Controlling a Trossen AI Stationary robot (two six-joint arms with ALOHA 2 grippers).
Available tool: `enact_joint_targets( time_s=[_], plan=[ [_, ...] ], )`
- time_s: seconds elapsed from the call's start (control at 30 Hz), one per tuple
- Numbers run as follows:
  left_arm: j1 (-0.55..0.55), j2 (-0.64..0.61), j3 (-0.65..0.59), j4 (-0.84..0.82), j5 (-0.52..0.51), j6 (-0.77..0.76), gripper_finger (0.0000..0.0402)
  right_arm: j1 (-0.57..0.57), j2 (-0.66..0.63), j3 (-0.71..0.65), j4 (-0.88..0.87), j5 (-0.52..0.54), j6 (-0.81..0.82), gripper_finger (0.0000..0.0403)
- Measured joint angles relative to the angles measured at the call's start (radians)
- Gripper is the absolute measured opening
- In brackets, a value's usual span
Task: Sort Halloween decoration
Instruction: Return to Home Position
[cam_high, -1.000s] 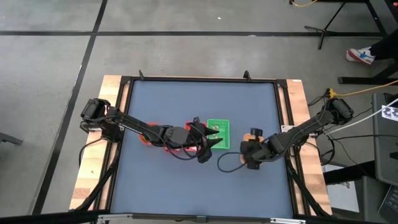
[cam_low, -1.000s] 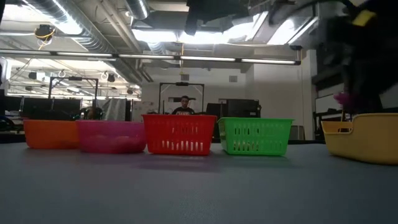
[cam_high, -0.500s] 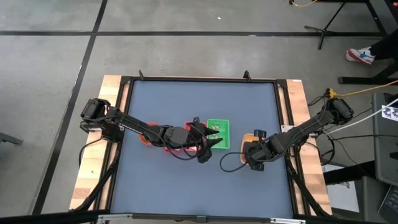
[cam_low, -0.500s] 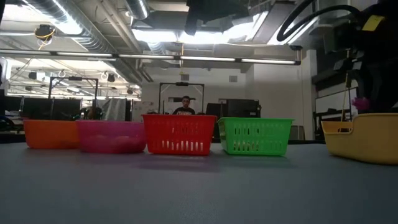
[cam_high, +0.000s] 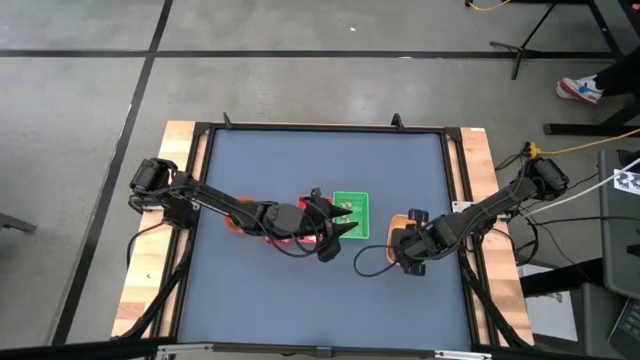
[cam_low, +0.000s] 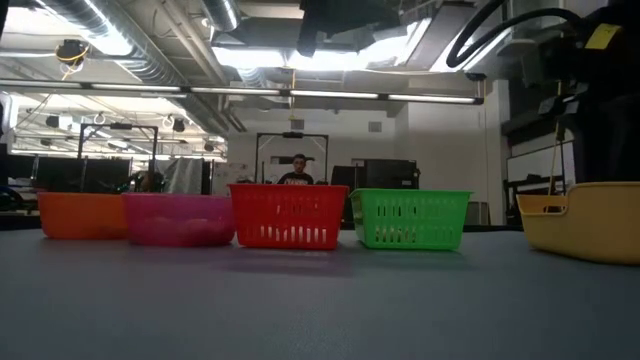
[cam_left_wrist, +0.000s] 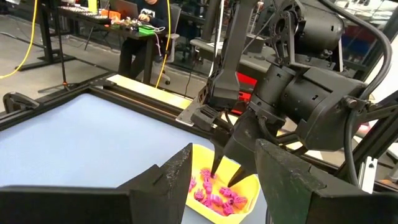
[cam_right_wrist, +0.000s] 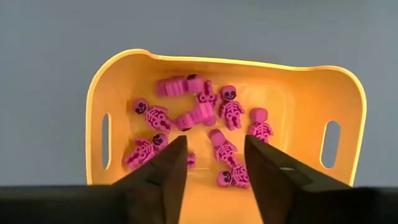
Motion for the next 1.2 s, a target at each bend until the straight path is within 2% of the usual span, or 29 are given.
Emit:
enact_joint_targets(
  time_s=[0.17, 0.33, 1.0, 1.2],
  plan=[
    [0.0, 0.0, 0.0, 0.0, 0.0, 0.0, 0.016, 0.0, 0.0, 0.0, 0.0, 0.0, 0.0, 0.0188],
    [0.0, 0.0, 0.0, 0.0, 0.0, 0.0, 0.016, 0.0, 0.0, 0.0, 0.0, 0.0, 0.0, 0.0199],
    [0.0, 0.0, 0.0, 0.005, 0.0, -0.006, 0.016, 0.0, 0.0, 0.0, 0.002, -0.001, 0.0, 0.0199],
    [0.0, 0.0, 0.0, 0.013, 0.038, 0.004, 0.0157, 0.0, 0.0, 0.011, 0.026, -0.037, -0.07, 0.016]
  ],
)
